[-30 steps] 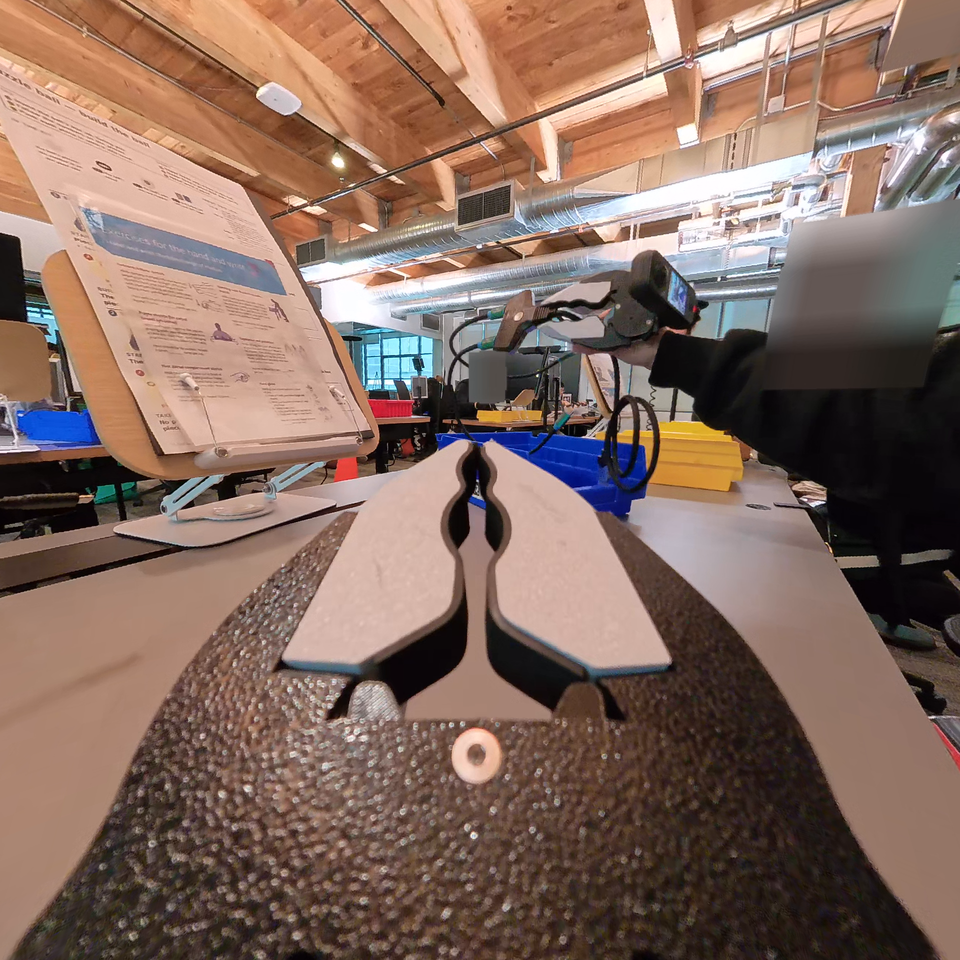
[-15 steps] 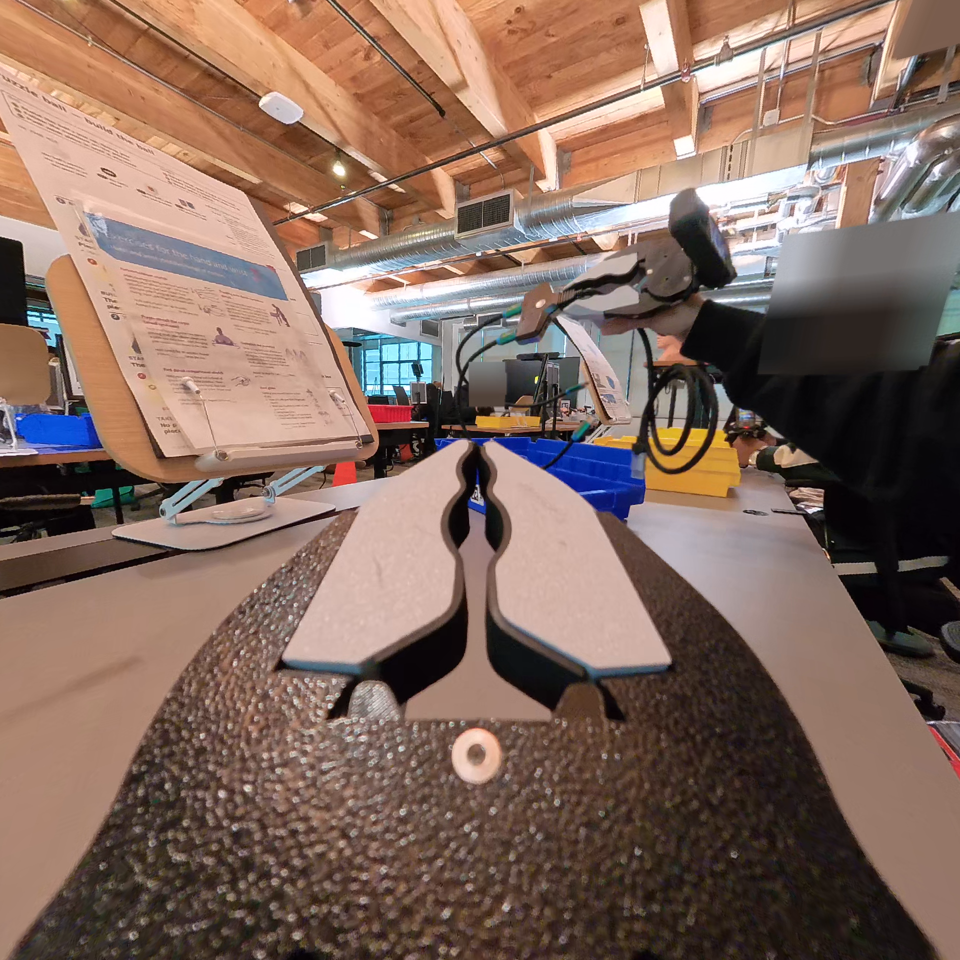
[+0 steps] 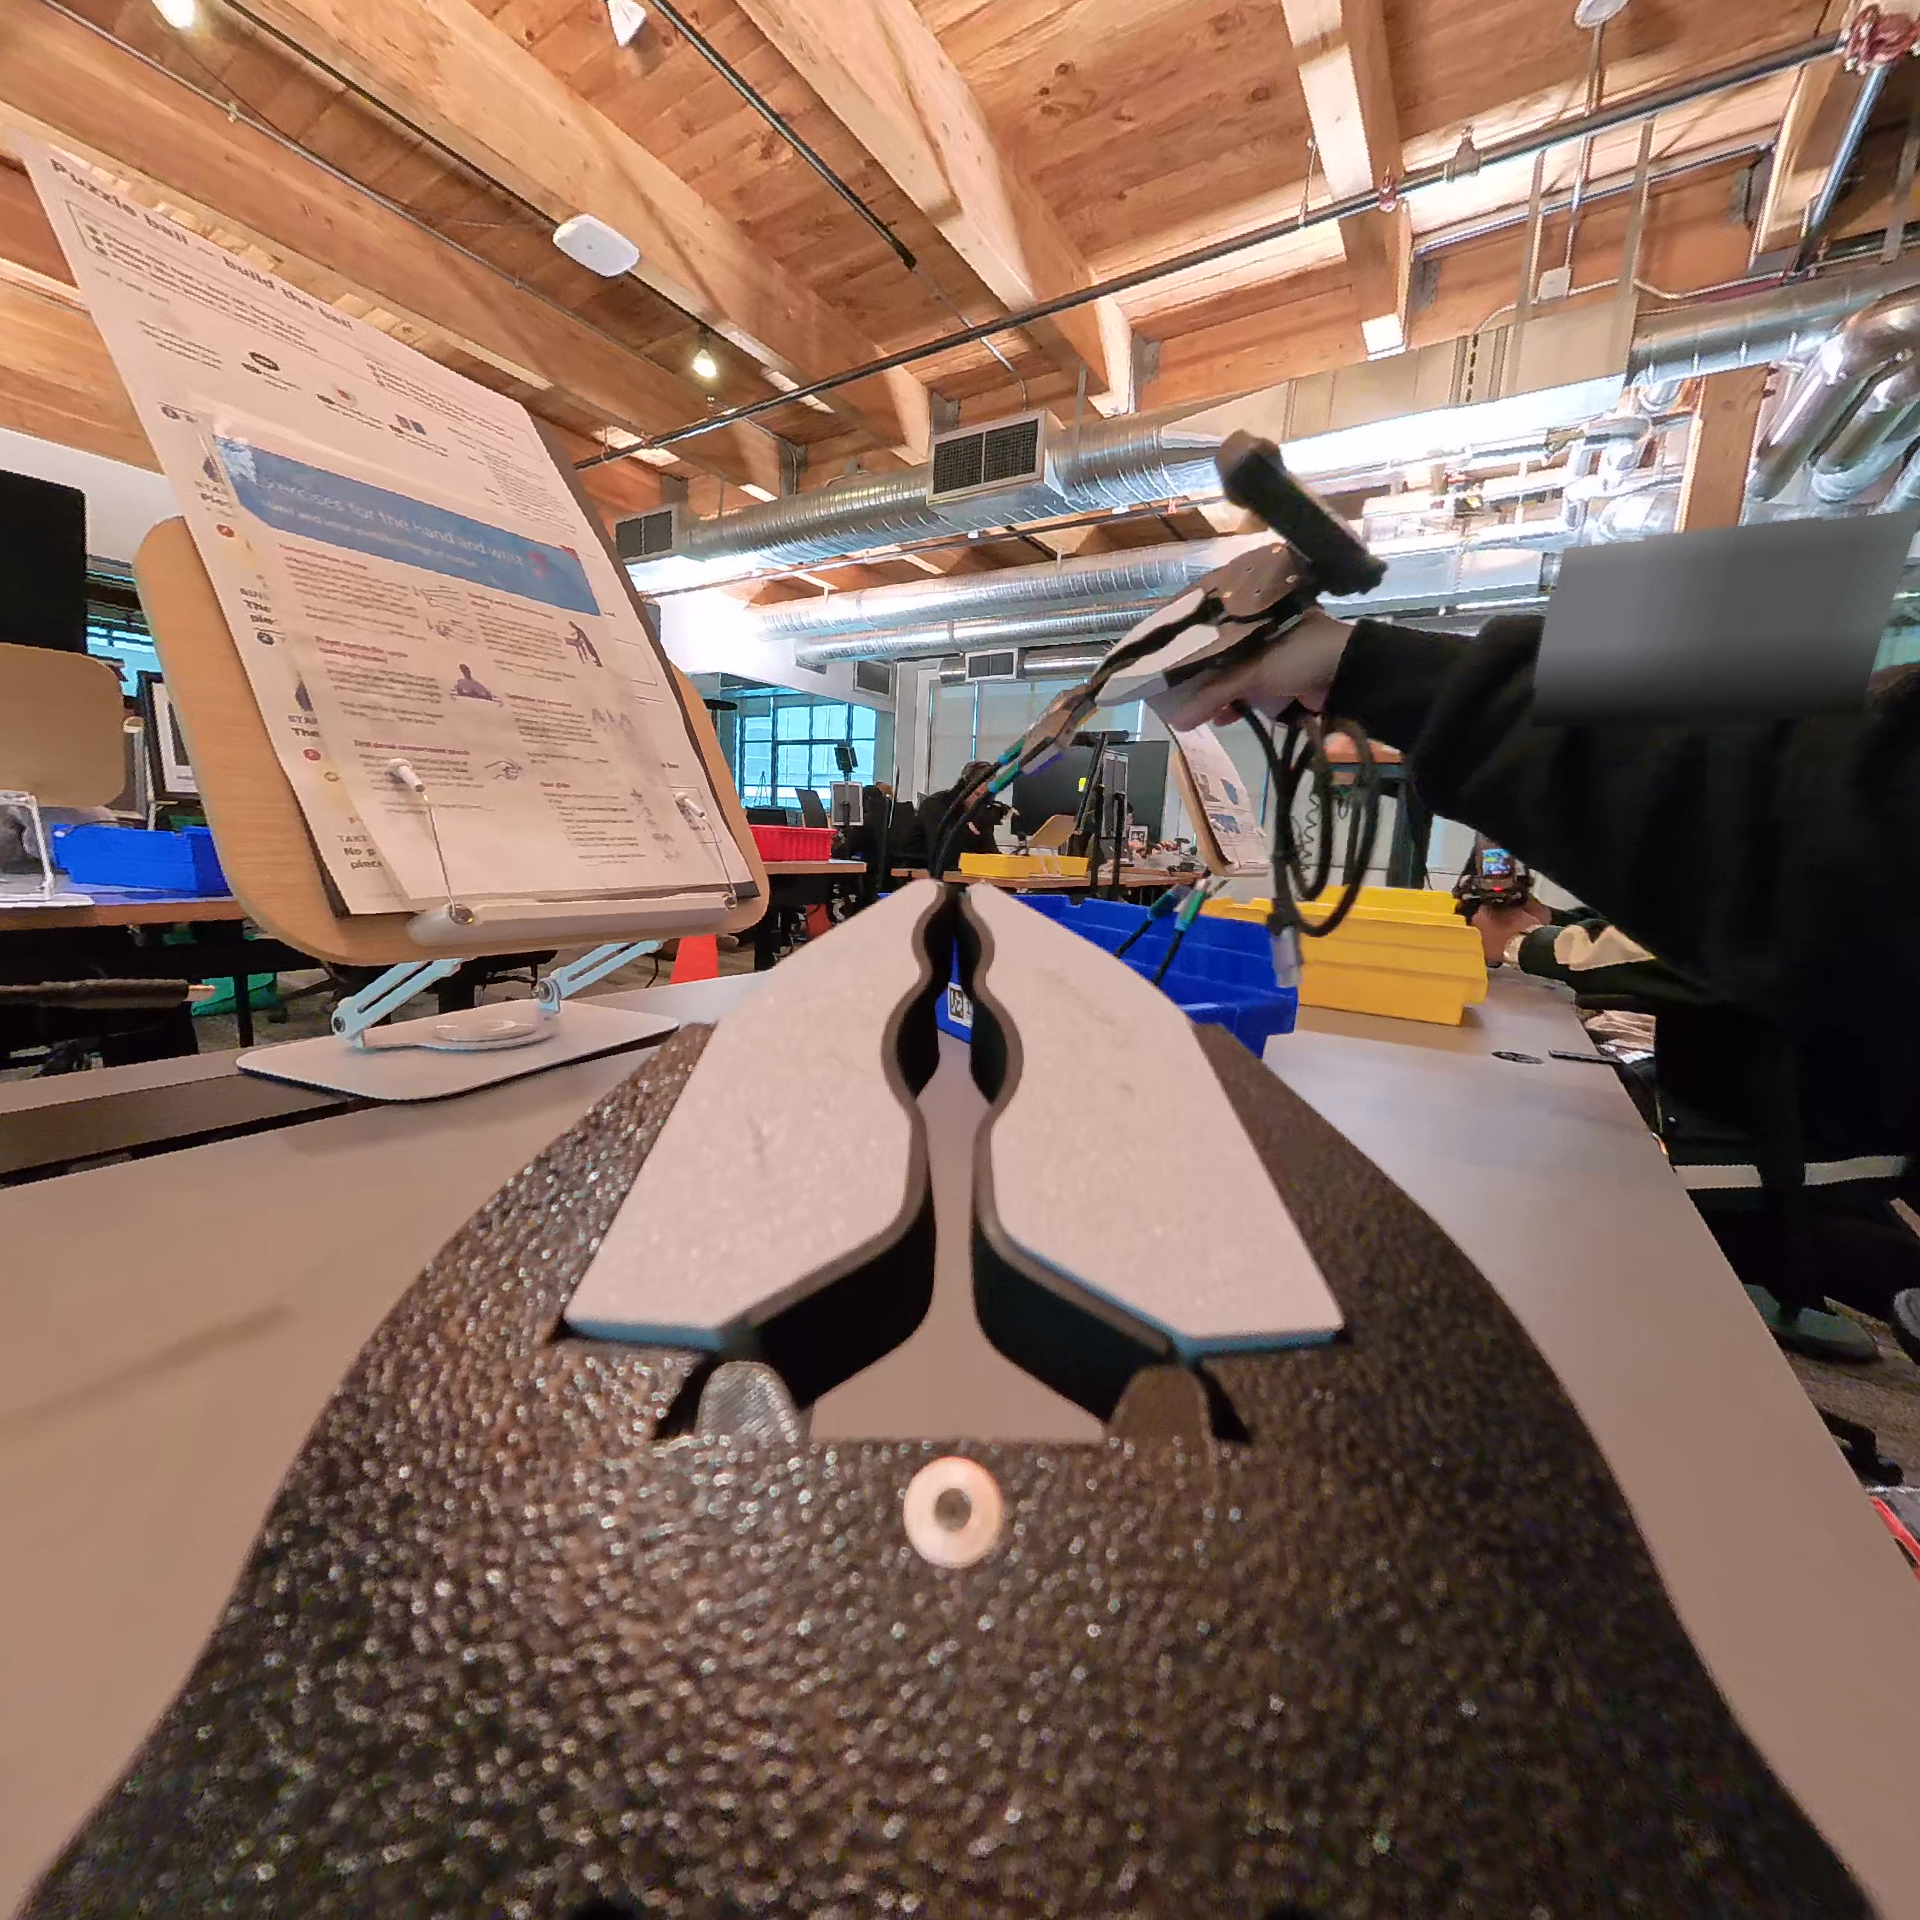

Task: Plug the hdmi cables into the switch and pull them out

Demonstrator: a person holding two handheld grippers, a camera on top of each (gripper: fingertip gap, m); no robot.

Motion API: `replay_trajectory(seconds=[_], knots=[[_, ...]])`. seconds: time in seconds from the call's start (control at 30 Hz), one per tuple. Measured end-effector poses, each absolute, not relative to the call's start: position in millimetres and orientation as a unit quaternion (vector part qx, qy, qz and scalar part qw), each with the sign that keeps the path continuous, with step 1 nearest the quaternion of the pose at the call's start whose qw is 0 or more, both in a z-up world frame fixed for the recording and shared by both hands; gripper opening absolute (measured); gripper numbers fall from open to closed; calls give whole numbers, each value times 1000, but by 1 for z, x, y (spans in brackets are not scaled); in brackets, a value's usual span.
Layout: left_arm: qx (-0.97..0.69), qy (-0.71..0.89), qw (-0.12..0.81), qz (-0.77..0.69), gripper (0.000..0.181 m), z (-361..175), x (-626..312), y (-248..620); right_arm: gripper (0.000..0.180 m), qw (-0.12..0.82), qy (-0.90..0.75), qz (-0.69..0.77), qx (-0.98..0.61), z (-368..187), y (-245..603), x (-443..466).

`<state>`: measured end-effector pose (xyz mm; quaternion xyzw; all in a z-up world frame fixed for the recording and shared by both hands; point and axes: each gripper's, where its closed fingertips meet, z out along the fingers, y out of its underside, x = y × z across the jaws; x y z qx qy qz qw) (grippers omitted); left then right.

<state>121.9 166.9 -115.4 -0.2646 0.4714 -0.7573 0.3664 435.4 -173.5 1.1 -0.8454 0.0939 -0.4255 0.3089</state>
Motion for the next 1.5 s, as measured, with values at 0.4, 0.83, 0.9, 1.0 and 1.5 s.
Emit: replay_trajectory(seconds=[0.4, 0.83, 0.9, 1.0, 1.5], knots=[[-260, 464, 364, -765, 0, -114, 119, 167, 25, 263, 64, -481, -834, -18, -155, 490], [-244, 484, 358, -760, 0, -116, 119, 156, 25, 287, 76, -486, -822, -60, -184, 506], [-244, 482, 358, -761, 0, -115, 118, 157, 26, 280, 92, -482, -825, -62, -198, 511], [-245, 480, 358, -762, 0, -115, 118, 158, 27, 237, 139, -436, -857, -81, -227, 515], [-246, 471, 358, -768, 0, -114, 117, 161, 83, 269, 157, -269, -911, -55, -237, 408]])
